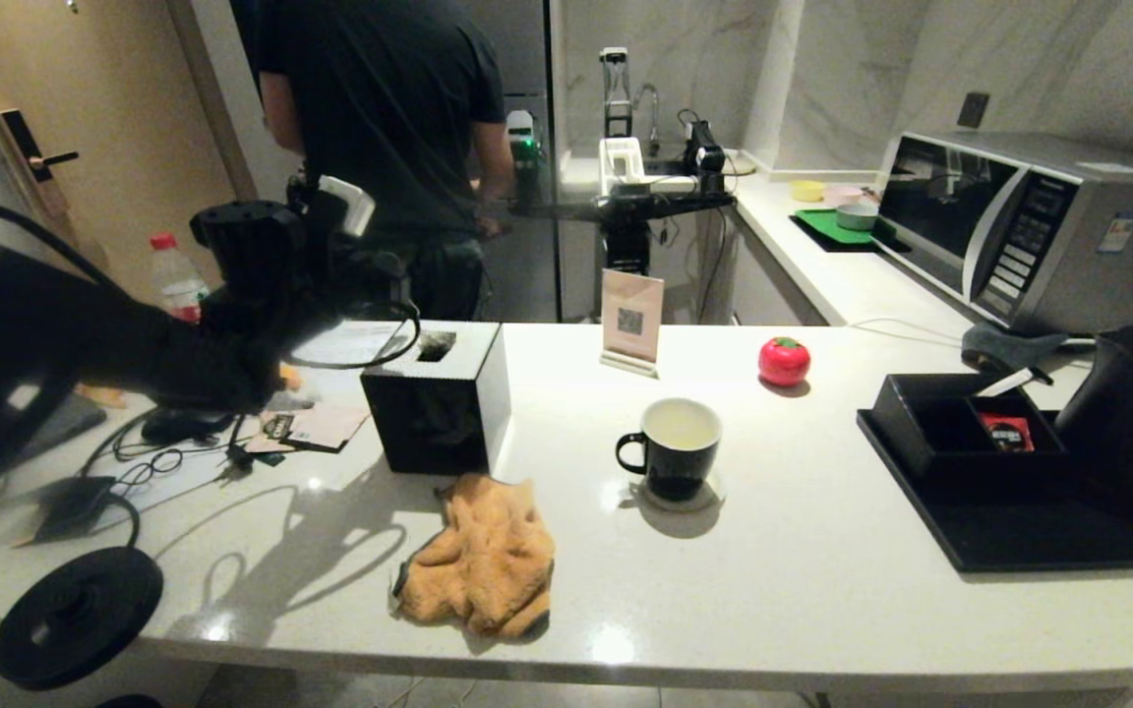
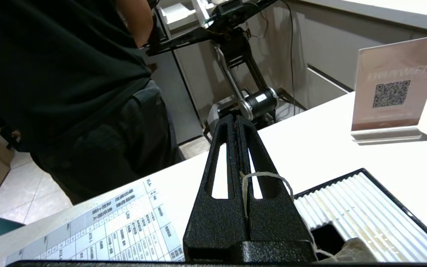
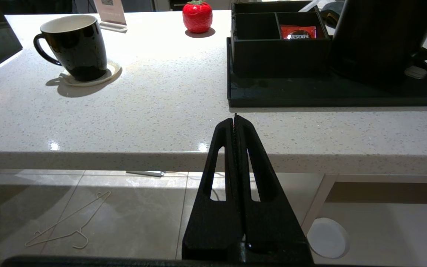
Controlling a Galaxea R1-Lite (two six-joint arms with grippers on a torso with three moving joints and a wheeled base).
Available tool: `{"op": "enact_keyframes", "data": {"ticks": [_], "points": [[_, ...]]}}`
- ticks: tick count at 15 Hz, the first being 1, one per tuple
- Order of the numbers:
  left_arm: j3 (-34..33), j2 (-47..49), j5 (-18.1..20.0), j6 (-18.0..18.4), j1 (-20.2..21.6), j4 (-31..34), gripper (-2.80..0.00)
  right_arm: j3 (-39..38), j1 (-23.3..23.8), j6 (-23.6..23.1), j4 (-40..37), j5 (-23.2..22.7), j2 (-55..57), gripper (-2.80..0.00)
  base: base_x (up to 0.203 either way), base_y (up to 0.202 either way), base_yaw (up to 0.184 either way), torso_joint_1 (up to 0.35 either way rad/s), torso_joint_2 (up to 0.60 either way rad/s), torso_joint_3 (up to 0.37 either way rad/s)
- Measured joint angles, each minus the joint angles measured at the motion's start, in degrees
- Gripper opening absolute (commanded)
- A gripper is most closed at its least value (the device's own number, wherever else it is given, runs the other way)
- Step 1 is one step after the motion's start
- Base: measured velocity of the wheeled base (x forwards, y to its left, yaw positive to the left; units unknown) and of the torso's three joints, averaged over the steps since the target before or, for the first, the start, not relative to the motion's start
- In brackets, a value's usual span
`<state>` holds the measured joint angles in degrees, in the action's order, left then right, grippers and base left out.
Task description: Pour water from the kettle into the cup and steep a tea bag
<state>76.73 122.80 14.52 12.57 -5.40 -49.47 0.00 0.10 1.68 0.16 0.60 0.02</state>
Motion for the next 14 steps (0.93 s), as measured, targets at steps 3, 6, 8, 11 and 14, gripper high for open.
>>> {"op": "enact_keyframes", "data": {"ticks": [3,6,8,11,14], "points": [[-0.07,0.02,-0.11,0.02,0.14,0.02,-2.8,0.0,0.0,0.0,0.0,0.03,0.0,-2.8,0.0,0.0,0.0,0.0,0.0,0.0],[-0.05,-0.18,-0.27,0.0,0.97,0.02,-2.8,0.0,0.0,0.01,0.0,0.02,0.0,-2.8,0.0,0.0,0.0,0.0,0.0,0.0],[0.12,-0.39,-0.23,0.06,1.51,0.02,-2.8,0.0,0.0,-0.01,0.0,0.03,0.0,-2.8,0.0,0.0,0.0,0.0,0.0,0.0],[0.31,-0.59,-0.27,0.11,2.45,0.02,-2.8,0.0,0.0,-0.04,0.02,0.01,0.0,-2.8,0.0,0.0,0.0,0.0,0.0,0.0],[1.79,-0.63,-0.27,0.05,2.66,0.02,-2.8,0.0,0.0,-0.01,0.0,0.0,0.0,-2.8,0.0,0.0,0.0,0.0,0.0,0.0]]}}
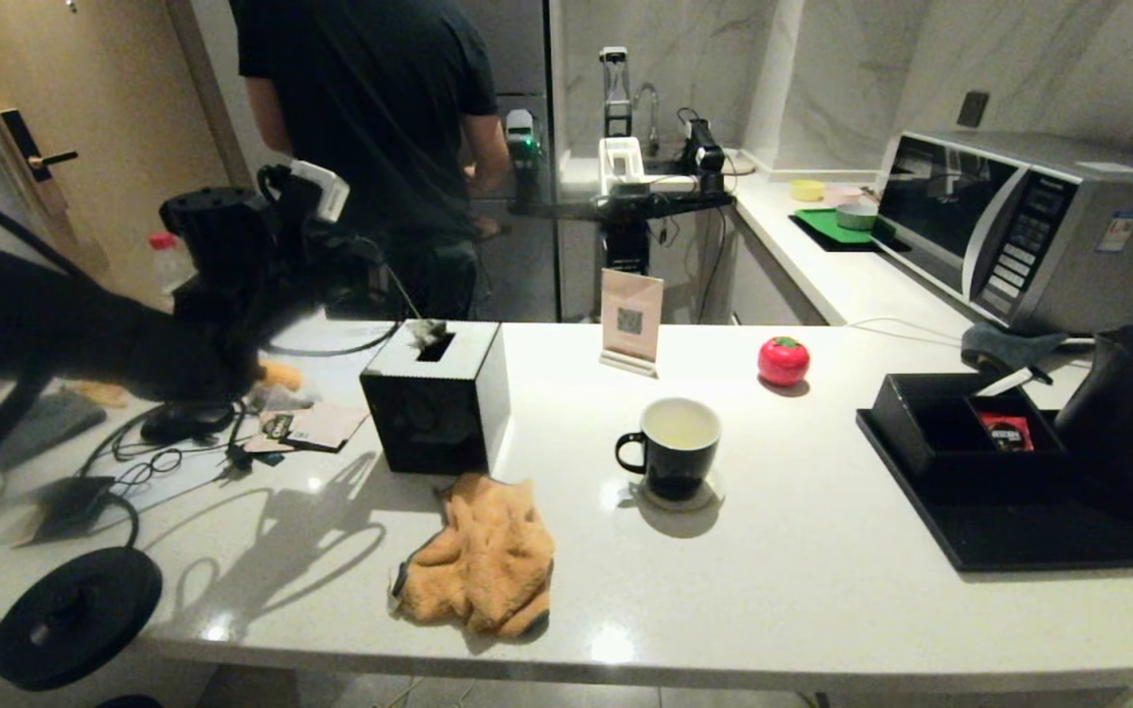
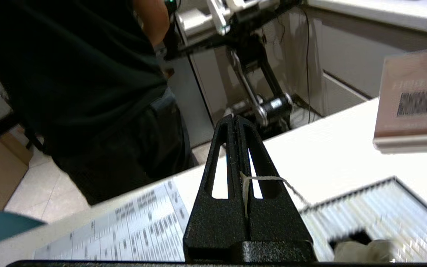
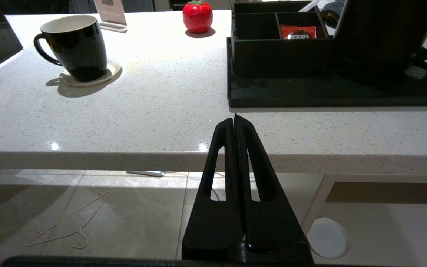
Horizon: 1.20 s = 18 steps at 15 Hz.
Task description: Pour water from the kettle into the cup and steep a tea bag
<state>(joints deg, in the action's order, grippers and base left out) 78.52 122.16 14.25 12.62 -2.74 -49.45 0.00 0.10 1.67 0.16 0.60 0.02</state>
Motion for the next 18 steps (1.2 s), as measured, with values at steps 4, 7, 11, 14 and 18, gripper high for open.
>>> {"op": "enact_keyframes", "data": {"ticks": [4,7,11,14,18], "points": [[1.06,0.02,0.0,-0.05,0.1,-0.05,-2.8,0.0,0.0,0.0,-0.01,0.02,0.0,-2.8,0.0,0.0,0.0,0.0,0.0,0.0],[1.27,-0.02,0.0,-0.05,0.0,-0.05,-2.8,0.0,0.0,0.01,-0.01,0.02,0.0,-2.8,0.0,0.0,0.0,0.0,0.0,0.0],[1.28,-0.15,0.0,0.05,0.0,-0.02,-2.8,0.0,0.0,0.01,0.0,0.02,0.0,-2.8,0.0,0.0,0.0,0.0,0.0,0.0],[2.33,-0.13,0.04,0.09,-0.34,0.29,-2.8,0.0,0.0,0.01,0.0,0.01,0.0,-2.8,0.0,0.0,0.0,0.0,0.0,0.0],[3.86,0.0,0.0,0.07,-1.15,0.86,-2.8,0.0,0.0,0.03,0.0,0.02,0.0,-2.8,0.0,0.0,0.0,0.0,0.0,0.0]]}}
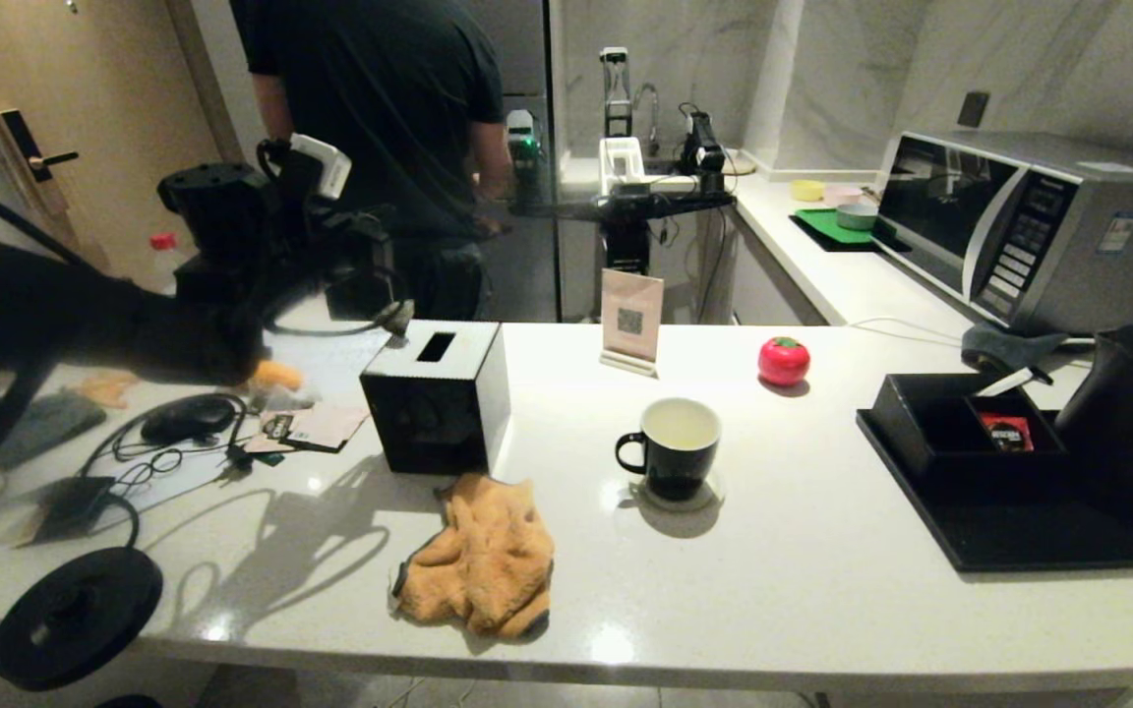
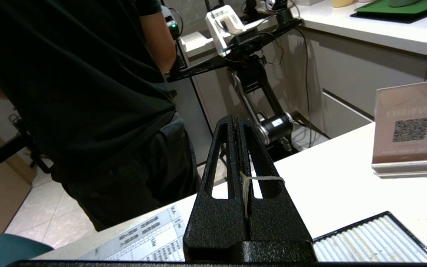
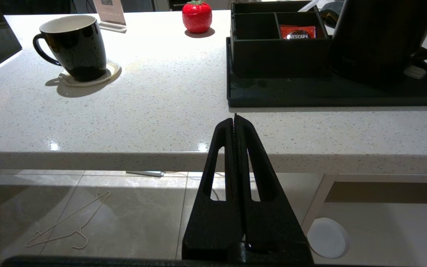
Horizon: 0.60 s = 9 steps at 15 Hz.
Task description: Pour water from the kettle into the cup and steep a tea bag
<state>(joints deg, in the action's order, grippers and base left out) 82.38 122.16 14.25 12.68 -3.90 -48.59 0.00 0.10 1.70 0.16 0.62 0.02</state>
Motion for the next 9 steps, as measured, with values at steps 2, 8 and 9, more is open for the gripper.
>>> {"op": "enact_keyframes", "data": {"ticks": [2,8,9], "points": [[0.11,0.05,0.0,-0.02,-0.58,-0.18,-2.8,0.0,0.0,-0.03,0.0,0.0,0.0,-2.8,0.0,0.0,0.0,0.0,0.0,0.0],[-0.44,1.46,0.15,1.85,-1.94,-0.92,-2.8,0.0,0.0,-0.03,0.0,0.0,0.0,-2.8,0.0,0.0,0.0,0.0,0.0,0.0],[-0.68,1.87,0.27,2.06,-2.01,-1.11,-2.8,0.0,0.0,-0.03,0.0,-0.02,0.0,-2.8,0.0,0.0,0.0,0.0,0.0,0.0]]}}
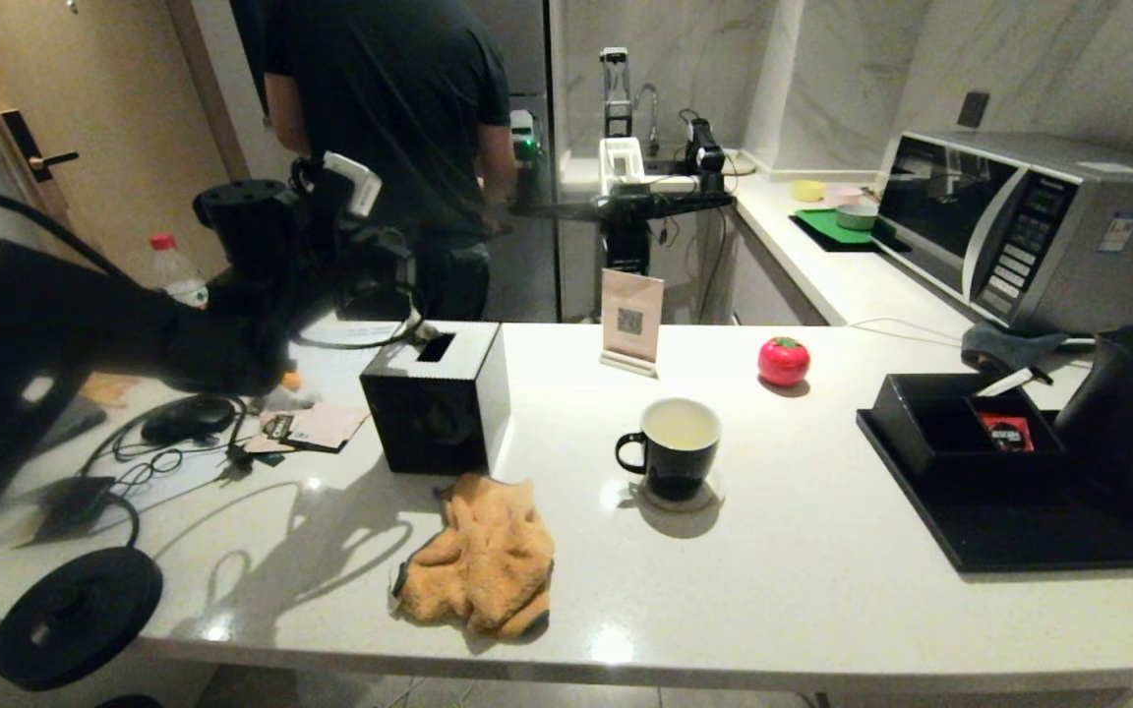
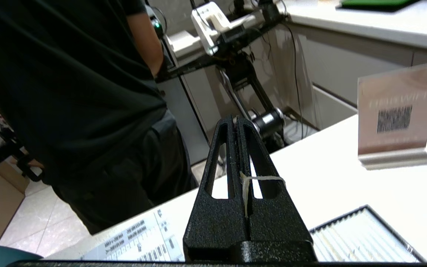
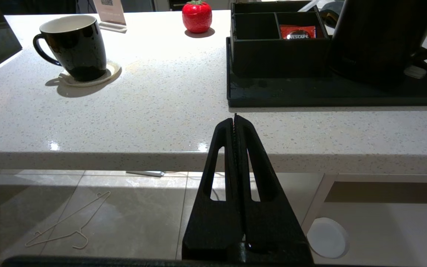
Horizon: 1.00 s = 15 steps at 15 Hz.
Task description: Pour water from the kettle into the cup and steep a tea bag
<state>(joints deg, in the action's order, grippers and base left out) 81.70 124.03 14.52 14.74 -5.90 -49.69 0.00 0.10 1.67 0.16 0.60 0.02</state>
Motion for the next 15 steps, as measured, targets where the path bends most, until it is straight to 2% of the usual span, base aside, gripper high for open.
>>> {"op": "enact_keyframes", "data": {"ticks": [5,11,15], "points": [[-3.69,1.49,-0.08,0.03,-0.42,-5.26,-2.8,0.0,0.0,0.01,0.0,0.0,0.0,-2.8,0.0,0.0,0.0,0.0,0.0,0.0],[-3.17,2.02,-0.2,-0.16,-1.42,-4.66,-2.8,0.0,0.0,0.0,0.0,0.02,0.0,-2.8,0.0,0.0,0.0,0.0,0.0,0.0],[-0.26,2.13,-0.17,-0.22,-1.62,-2.97,-2.8,0.0,0.0,-0.02,0.0,0.0,0.0,-2.8,0.0,0.0,0.0,0.0,0.0,0.0]]}}
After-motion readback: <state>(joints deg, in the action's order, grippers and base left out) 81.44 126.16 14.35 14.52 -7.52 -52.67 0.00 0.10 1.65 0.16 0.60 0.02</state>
